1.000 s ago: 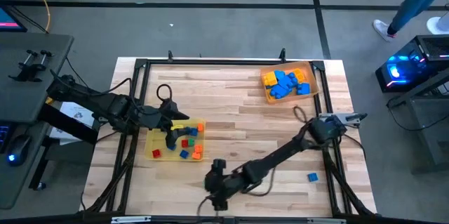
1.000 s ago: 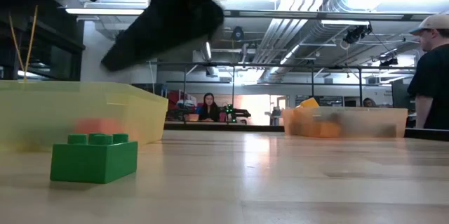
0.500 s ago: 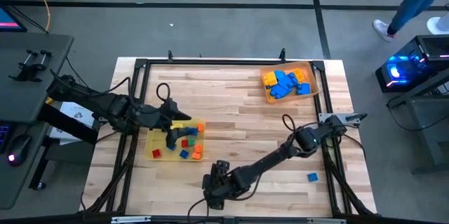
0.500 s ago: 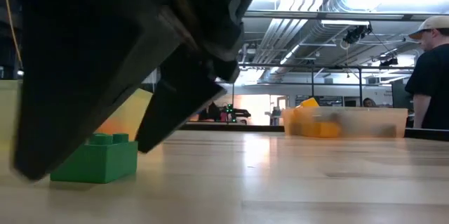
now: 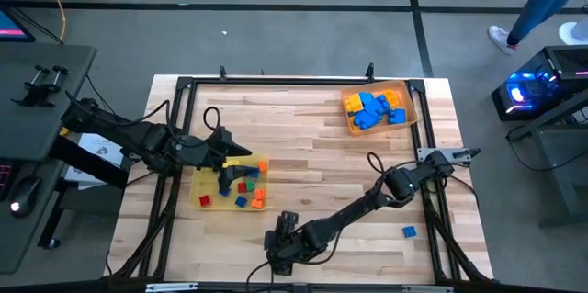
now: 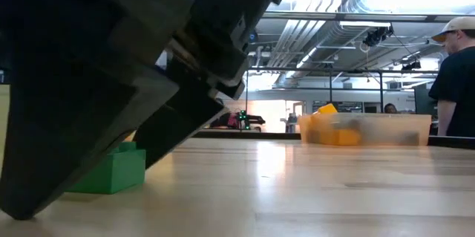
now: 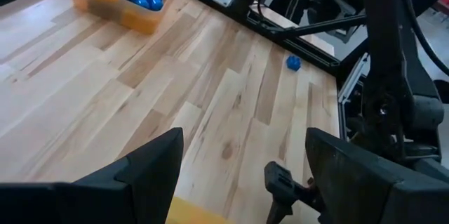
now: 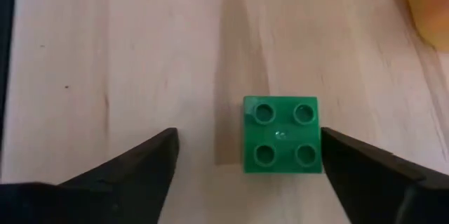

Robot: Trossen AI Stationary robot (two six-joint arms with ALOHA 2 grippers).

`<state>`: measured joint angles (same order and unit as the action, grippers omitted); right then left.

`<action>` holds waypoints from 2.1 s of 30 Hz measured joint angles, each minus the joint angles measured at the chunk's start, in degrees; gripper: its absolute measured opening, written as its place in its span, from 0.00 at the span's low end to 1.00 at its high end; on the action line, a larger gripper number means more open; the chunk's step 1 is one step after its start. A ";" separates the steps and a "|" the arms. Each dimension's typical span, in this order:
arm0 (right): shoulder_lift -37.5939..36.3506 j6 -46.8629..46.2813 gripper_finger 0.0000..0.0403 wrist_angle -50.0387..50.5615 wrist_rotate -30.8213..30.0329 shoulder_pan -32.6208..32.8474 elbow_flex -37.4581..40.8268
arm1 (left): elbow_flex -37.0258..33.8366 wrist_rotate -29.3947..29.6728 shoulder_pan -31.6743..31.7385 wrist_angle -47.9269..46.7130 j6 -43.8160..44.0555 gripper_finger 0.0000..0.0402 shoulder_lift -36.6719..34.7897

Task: Sort blocks by size
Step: Put the small green 4 stud game piece into the yellow bin

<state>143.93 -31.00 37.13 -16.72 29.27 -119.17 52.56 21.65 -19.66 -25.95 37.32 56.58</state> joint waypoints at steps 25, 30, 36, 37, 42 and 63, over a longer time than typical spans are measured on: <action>-8.67 18.94 0.01 6.09 -9.09 -6.10 -11.07 | 0.09 -5.83 -4.38 26.11 -10.22 0.71 -9.63; -12.01 13.11 0.06 13.85 -9.92 -7.94 -10.38 | 0.09 -4.12 -4.90 23.61 -10.57 0.71 -12.28; -11.69 -0.27 0.21 34.79 -4.83 -8.50 -10.27 | 0.09 -3.46 -4.90 20.71 -9.60 0.71 -11.74; -11.62 -2.10 0.25 38.14 -4.43 -8.06 -10.27 | 0.09 -3.45 -4.90 20.28 -9.52 0.71 -11.44; -11.93 -13.24 0.46 50.90 -5.28 -4.18 -7.52 | 0.07 -3.45 -4.90 19.34 -9.51 0.71 -9.89; -26.32 -49.97 0.65 24.46 16.24 -2.66 26.38 | 0.04 -6.45 -4.87 19.32 -7.34 0.71 -8.48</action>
<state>117.62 -80.97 61.59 -0.48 26.61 -92.80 52.60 15.19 -24.53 -6.63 29.98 48.10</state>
